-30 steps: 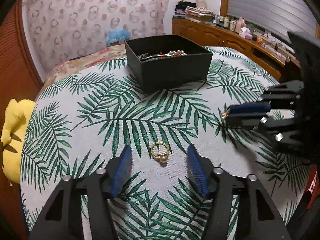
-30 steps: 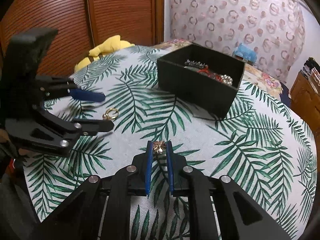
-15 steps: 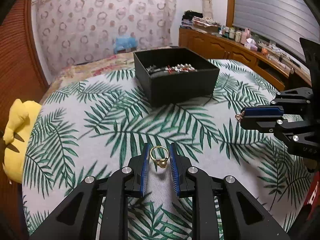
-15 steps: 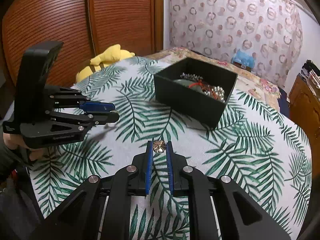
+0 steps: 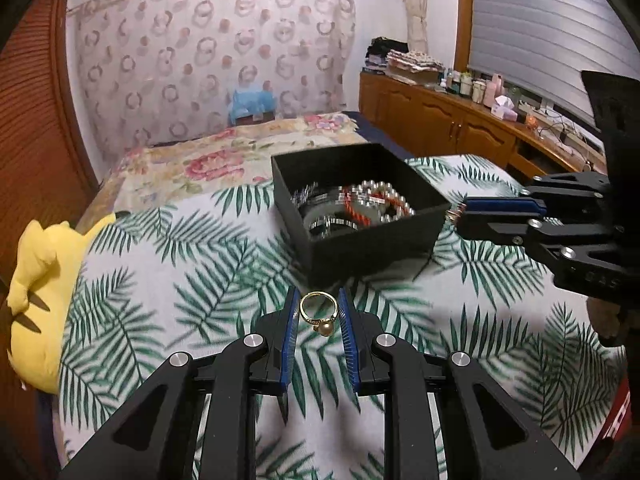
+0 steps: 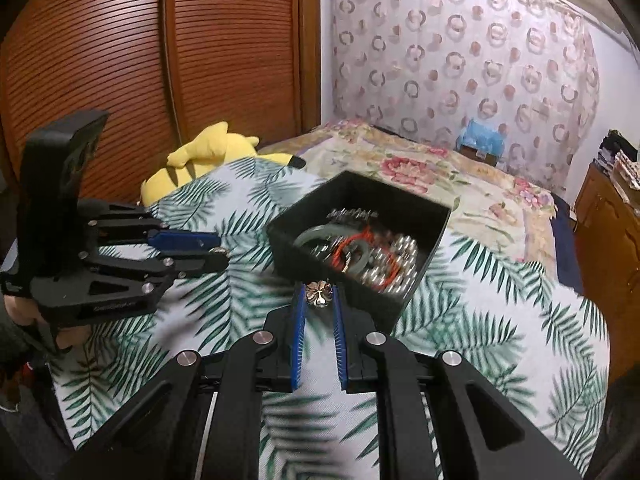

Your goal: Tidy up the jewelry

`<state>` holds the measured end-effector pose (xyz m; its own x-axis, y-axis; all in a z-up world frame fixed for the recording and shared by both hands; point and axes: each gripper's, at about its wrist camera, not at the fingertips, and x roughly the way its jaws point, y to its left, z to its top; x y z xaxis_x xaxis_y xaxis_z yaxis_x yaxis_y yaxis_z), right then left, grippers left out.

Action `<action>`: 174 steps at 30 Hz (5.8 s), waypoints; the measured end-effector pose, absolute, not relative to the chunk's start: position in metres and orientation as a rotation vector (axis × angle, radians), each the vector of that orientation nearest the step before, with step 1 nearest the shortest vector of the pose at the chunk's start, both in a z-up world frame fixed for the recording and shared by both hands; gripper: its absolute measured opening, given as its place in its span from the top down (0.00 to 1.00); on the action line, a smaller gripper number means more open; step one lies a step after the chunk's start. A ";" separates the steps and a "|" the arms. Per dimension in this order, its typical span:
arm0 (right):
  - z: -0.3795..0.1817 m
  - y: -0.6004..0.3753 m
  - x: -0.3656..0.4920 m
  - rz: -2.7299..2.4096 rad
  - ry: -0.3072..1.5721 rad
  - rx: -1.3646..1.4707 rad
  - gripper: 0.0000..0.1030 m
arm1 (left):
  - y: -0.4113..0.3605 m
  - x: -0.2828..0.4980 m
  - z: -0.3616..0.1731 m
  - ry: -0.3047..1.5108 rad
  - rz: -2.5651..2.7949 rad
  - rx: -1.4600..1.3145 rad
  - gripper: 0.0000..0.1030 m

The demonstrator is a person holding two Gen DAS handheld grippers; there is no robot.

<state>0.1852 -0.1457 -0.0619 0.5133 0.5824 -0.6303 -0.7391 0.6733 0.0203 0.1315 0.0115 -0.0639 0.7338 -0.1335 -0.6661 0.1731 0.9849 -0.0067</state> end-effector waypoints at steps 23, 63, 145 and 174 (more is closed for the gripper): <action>-0.062 -0.144 0.273 0.740 0.652 -0.197 0.70 | -0.005 0.217 -0.048 0.717 -0.193 0.067 0.82; -0.016 -0.218 0.134 0.464 0.467 -0.016 0.03 | -0.010 0.099 0.006 0.599 -0.016 0.015 0.08; -0.002 -0.233 0.095 0.396 0.405 0.020 0.03 | -0.016 0.047 0.022 0.527 0.009 -0.020 0.08; -0.009 -0.230 0.096 0.398 0.409 0.019 0.03 | -0.017 0.048 0.022 0.524 0.010 -0.023 0.08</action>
